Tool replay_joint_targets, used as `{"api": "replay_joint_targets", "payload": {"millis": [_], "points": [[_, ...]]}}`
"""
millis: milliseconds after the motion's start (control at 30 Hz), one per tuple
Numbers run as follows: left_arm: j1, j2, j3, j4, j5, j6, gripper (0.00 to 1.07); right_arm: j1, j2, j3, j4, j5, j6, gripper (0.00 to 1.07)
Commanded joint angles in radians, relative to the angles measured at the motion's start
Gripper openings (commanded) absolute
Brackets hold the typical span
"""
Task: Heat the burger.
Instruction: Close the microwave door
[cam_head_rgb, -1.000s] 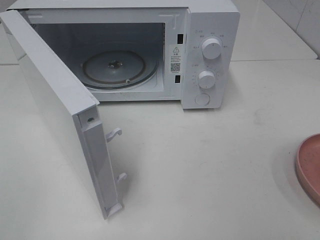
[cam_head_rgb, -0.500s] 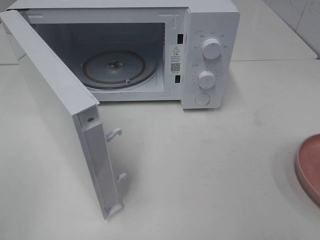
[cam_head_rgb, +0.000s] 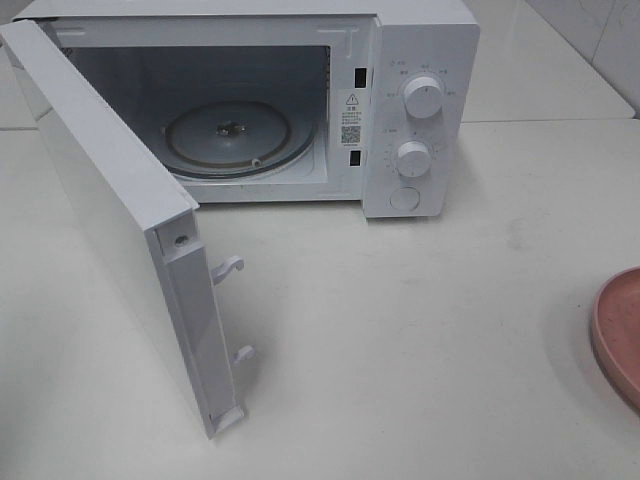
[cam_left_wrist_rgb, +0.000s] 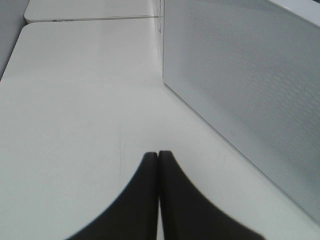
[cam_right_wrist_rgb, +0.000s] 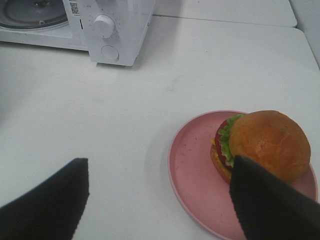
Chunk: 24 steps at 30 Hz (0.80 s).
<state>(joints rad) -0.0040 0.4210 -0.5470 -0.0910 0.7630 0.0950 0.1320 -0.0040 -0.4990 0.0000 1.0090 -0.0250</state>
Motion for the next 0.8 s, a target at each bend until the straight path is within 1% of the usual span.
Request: {"api": "replay_joint_targets", "payload": {"millis": [33, 100, 133, 200, 233, 267, 300, 333, 367, 400, 433, 467, 500, 567, 667, 700, 767, 800], "points": [[0.004, 0.046, 0.018, -0.016, -0.101, 0.004, 0.00, -0.004, -0.027, 0.002, 0.000, -0.013, -0.008, 0.75], [0.004, 0.095, 0.054, -0.039, -0.202, 0.017, 0.00, -0.004, -0.027, 0.002, 0.000, -0.013, -0.008, 0.75], [0.004, 0.095, 0.054, -0.039, -0.202, 0.017, 0.00, -0.004, -0.027, 0.002, 0.000, -0.013, -0.008, 0.75], [0.004, 0.136, 0.101, -0.065, -0.319, 0.054, 0.00, -0.004, -0.027, 0.002, 0.000, -0.013, -0.008, 0.75], [0.004, 0.136, 0.101, -0.065, -0.319, 0.054, 0.00, -0.004, -0.027, 0.002, 0.000, -0.013, -0.008, 0.75], [0.004, 0.158, 0.139, -0.084, -0.425, 0.077, 0.00, -0.004, -0.027, 0.002, 0.000, -0.013, -0.008, 0.75], [0.004, 0.158, 0.139, -0.084, -0.425, 0.077, 0.00, -0.004, -0.027, 0.002, 0.000, -0.013, -0.008, 0.75], [0.004, 0.175, 0.180, -0.106, -0.531, 0.094, 0.00, -0.004, -0.027, 0.002, 0.000, -0.013, -0.008, 0.75], [0.004, 0.185, 0.202, -0.116, -0.591, 0.099, 0.00, -0.004, -0.027, 0.002, 0.000, -0.013, -0.008, 0.75], [0.004, 0.185, 0.202, -0.116, -0.591, 0.099, 0.00, -0.004, -0.027, 0.002, 0.000, -0.013, -0.008, 0.75], [0.004, 0.200, 0.242, -0.125, -0.683, 0.108, 0.00, -0.004, -0.027, 0.002, 0.000, -0.013, -0.008, 0.75], [0.004, 0.216, 0.275, -0.124, -0.772, 0.109, 0.00, -0.004, -0.027, 0.002, 0.000, -0.013, -0.008, 0.75], [0.004, 0.216, 0.275, -0.124, -0.772, 0.109, 0.00, -0.004, -0.027, 0.002, 0.000, -0.013, -0.008, 0.75], [0.004, 0.239, 0.319, -0.124, -0.892, 0.109, 0.00, -0.004, -0.027, 0.002, 0.000, -0.013, -0.008, 0.75], [0.004, 0.247, 0.332, -0.123, -0.925, 0.109, 0.00, -0.004, -0.027, 0.002, 0.000, -0.013, -0.008, 0.75], [0.004, 0.273, 0.351, -0.105, -0.996, 0.109, 0.00, -0.004, -0.027, 0.002, 0.000, -0.013, -0.008, 0.75], [0.004, 0.289, 0.358, -0.090, -1.024, 0.106, 0.00, -0.004, -0.027, 0.002, 0.000, -0.013, -0.008, 0.75], [0.004, 0.321, 0.372, -0.054, -1.088, 0.105, 0.00, -0.004, -0.027, 0.002, 0.000, -0.013, -0.008, 0.75]]}}
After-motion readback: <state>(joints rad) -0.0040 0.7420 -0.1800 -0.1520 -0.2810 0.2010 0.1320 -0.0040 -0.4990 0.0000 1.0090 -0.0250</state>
